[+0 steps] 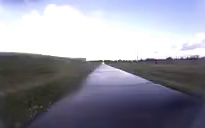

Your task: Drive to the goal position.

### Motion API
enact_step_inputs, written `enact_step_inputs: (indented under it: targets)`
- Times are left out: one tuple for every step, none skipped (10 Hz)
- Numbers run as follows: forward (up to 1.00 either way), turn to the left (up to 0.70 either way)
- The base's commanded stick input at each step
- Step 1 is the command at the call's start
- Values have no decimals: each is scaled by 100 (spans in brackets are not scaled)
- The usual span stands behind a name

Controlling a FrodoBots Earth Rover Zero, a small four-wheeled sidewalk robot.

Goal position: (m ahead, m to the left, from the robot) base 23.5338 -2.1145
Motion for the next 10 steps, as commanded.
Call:
enact_step_inputs:
  targets:
    - [45, 0]
    - [45, 0]
    - [45, 0]
    - [45, 0]
    - [45, 0]
    - [45, 0]
    - [45, 0]
    - [45, 0]
    - [45, 0]
    - [45, 0]
